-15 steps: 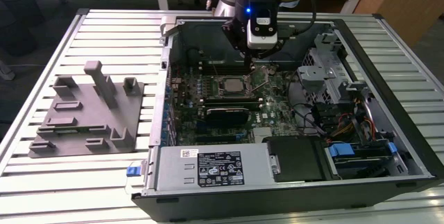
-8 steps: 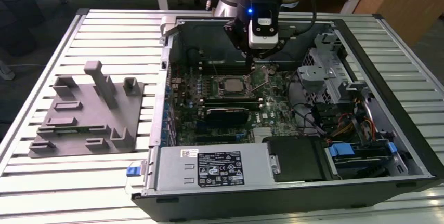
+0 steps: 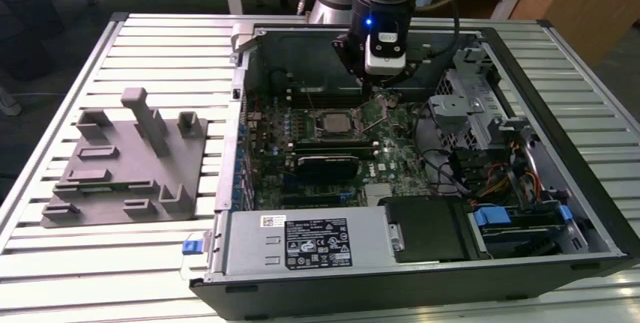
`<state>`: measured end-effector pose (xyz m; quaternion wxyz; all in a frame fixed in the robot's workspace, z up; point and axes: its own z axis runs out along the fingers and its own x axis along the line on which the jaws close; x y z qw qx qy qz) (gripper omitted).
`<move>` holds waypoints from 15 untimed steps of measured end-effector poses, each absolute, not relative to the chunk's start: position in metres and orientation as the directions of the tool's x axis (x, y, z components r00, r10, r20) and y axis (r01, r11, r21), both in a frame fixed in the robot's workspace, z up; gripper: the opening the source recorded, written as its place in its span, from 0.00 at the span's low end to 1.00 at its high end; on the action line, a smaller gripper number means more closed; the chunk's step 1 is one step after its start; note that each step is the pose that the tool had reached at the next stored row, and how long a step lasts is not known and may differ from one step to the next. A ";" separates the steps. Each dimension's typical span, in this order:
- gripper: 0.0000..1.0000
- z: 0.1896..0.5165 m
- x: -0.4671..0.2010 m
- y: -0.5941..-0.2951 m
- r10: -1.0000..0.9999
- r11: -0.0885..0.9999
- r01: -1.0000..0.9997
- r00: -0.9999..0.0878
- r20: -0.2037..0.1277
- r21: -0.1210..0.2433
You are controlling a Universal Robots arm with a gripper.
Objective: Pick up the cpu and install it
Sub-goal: 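Close the cpu cover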
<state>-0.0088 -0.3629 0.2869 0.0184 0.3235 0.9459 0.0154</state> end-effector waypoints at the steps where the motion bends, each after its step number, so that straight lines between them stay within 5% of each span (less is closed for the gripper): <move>1: 0.11 0.286 -0.009 -0.363 0.623 0.782 0.622 -0.782 -0.025 0.041; 15: 0.11 0.281 -0.002 -0.360 0.669 0.743 0.668 -0.742 -0.025 0.041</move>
